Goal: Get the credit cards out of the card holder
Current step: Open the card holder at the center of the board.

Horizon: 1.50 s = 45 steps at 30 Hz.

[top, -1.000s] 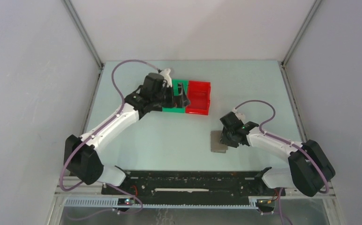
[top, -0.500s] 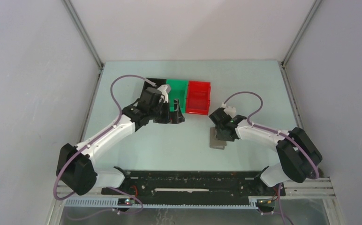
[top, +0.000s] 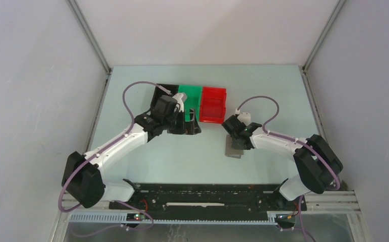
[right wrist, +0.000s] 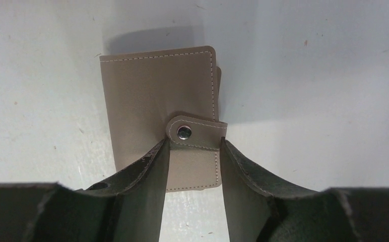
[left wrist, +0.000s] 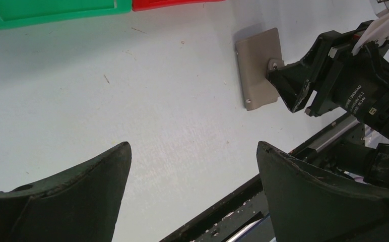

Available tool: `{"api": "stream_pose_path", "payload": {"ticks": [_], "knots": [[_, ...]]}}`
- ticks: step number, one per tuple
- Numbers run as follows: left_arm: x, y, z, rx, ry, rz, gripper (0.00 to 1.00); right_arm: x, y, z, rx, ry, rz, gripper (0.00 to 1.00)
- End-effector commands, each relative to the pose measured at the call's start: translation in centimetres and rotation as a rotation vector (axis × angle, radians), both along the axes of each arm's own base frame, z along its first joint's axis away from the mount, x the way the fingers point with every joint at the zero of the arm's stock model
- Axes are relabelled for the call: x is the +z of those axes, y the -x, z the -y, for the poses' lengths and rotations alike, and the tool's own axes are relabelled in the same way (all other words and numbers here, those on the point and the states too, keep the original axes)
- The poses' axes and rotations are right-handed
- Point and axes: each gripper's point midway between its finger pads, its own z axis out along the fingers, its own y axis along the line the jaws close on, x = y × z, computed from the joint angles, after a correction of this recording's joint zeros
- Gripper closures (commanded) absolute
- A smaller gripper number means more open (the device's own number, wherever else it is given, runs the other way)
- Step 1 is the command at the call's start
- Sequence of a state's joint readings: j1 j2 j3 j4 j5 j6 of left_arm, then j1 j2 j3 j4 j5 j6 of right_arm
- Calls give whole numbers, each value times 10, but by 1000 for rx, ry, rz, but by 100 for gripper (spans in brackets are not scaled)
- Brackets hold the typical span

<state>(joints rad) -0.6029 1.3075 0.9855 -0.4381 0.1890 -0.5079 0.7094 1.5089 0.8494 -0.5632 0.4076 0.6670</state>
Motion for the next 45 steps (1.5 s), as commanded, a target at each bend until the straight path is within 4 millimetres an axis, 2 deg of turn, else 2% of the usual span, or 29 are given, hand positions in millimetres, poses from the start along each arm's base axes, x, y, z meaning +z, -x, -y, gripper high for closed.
{"api": "stream_pose_path", "payload": {"ticks": [1, 11, 16, 18, 24, 25, 30, 33, 39, 43, 45], "knots": [[-2, 2, 8, -11, 22, -8, 1, 14, -22, -3, -1, 25, 91, 49], [-3, 4, 11, -17, 21, -10, 0, 16, -32, -13, -8, -16, 109, 48], [-3, 4, 12, -19, 21, -12, 0, 7, -31, -9, -32, -8, 85, 55], [-4, 5, 12, -19, 20, -12, 0, 1, -30, -6, -42, 12, 70, 62], [-5, 5, 11, -18, 17, -13, 0, -5, -23, -2, -64, 7, 64, 98], [-5, 5, 12, -18, 17, -15, 0, -4, -23, -2, -66, 4, 65, 100], [-6, 5, 13, -24, 18, -18, 0, 8, -20, -3, -67, -35, 81, 100], [-5, 6, 16, -33, 20, -20, 0, 24, -18, -7, -65, -135, 113, 100], [-5, 12, 36, -88, 25, -34, 0, 38, -12, 6, -140, -406, 137, 100], [-3, 15, 50, -118, 38, -42, 0, 36, -4, 19, -189, -550, 150, 100], [-4, 15, 54, -126, 36, -45, 0, 28, 5, 28, -225, -569, 124, 100]]}}
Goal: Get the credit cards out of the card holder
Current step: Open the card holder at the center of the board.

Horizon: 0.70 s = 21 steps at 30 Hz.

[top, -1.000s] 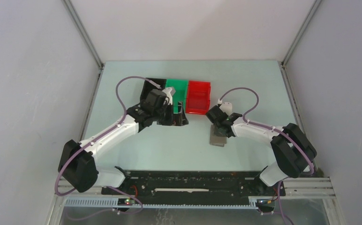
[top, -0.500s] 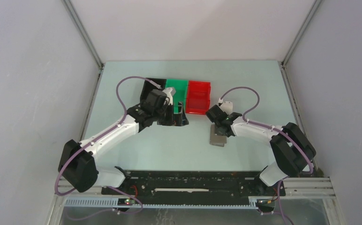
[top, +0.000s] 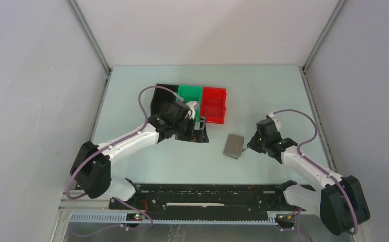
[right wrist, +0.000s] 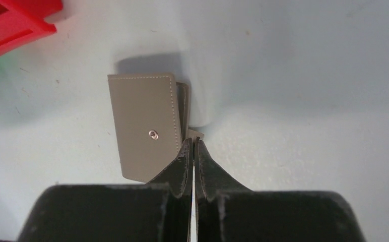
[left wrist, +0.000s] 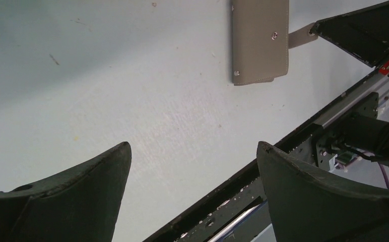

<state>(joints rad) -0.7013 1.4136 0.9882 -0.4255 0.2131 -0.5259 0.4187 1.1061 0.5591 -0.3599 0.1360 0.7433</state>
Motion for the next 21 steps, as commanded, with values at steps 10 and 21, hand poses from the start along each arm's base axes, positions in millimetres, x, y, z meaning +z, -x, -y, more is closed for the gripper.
{"api": "stream_pose_path", "payload": {"ticks": [10, 21], "knots": [[38, -8, 27, -22, 92, 51, 0, -23, 35, 47, -199, 45, -109, 55], [97, -24, -4, 94, 69, 235, 0, 34, -3, -28, 18, -217, 115, 52]]}}
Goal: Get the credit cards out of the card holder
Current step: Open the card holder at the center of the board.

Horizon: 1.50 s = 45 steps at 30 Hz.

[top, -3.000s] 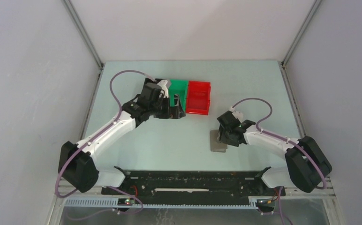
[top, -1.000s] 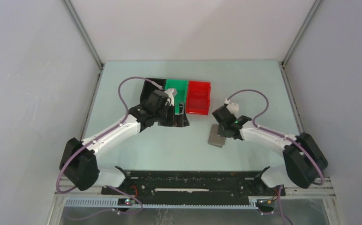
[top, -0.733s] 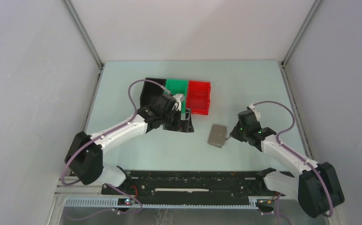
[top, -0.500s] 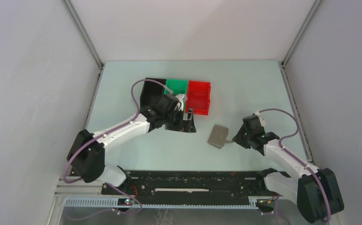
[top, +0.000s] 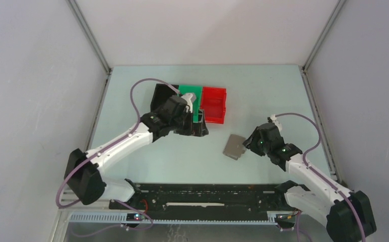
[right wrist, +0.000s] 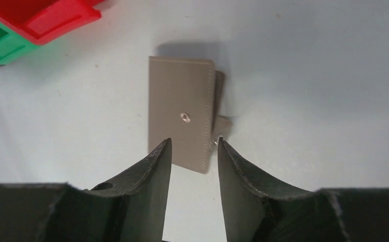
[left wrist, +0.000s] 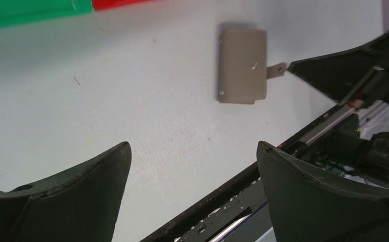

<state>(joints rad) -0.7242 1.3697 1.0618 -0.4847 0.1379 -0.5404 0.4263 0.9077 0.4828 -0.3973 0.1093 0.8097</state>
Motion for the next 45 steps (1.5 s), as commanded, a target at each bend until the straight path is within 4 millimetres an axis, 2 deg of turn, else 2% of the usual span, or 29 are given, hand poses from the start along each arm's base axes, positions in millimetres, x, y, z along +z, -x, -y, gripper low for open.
{"api": "stream_pose_path", "payload": {"ticks": [1, 7, 11, 14, 20, 25, 33, 38, 45], "knots": [[67, -17, -6, 59, 70, 171, 0, 15, -25, -30, 39, -126, 50, 52], [62, -14, -10, 76, 67, 159, 0, 13, -30, -40, 66, -163, 43, 52], [56, -13, -10, 79, 64, 146, 0, 27, -29, -47, 96, -168, 94, 53], [54, -13, -10, 81, 61, 144, 0, 34, -27, -60, 144, -162, 121, 52], [50, -13, -10, 79, 57, 135, 0, 15, -33, -80, 171, -53, 45, 52], [48, -11, -12, 82, 54, 135, 0, -10, -39, -52, 37, 69, -56, 53], [44, -11, -10, 77, 51, 125, 0, -22, -32, -24, -7, 72, -103, 53], [46, -13, -7, 72, 61, 124, 0, -37, -27, -18, -27, -51, -141, 53], [43, -13, -6, 63, 56, 119, 0, -36, -26, -24, 0, -81, -134, 59]]}}
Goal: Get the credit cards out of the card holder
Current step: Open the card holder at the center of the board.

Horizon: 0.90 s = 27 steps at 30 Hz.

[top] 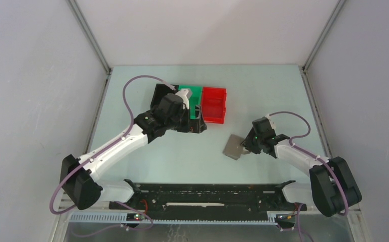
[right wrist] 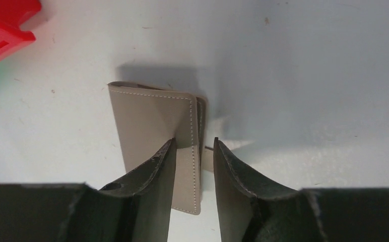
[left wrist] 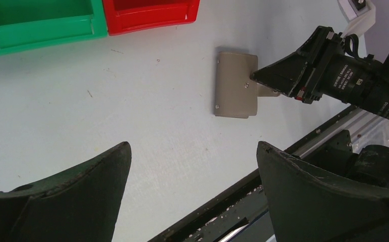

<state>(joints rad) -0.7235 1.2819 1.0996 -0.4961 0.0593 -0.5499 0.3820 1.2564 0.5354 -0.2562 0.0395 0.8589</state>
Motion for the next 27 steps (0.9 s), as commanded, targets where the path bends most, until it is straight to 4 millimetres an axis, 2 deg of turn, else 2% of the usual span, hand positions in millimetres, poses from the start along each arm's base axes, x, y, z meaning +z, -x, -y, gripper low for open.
{"api": "stream_pose_path", "payload": {"ticks": [1, 9, 12, 14, 16, 21, 27], "knots": [[0, -2, 4, -6, 14, 3, 0, 12, -4, -15, 40, -79, 47, 59], [-1, -2, 5, -9, 17, -2, 0, 16, -7, -34, 90, -170, 64, 58], [-2, -2, 5, -9, 15, -6, 0, 19, -8, -33, 87, -170, 74, 70], [0, -2, 5, -10, 18, -3, 0, 25, -9, -32, 86, -163, 100, 82], [2, -2, 5, -9, 21, 2, 0, 32, -10, -32, 94, -155, 128, 99], [9, -4, 0, 3, 6, 28, 0, 46, -2, -44, 162, -149, 146, 100], [9, -4, -18, 35, -51, 32, 0, 67, 15, -84, 302, -135, 164, 100]]}}
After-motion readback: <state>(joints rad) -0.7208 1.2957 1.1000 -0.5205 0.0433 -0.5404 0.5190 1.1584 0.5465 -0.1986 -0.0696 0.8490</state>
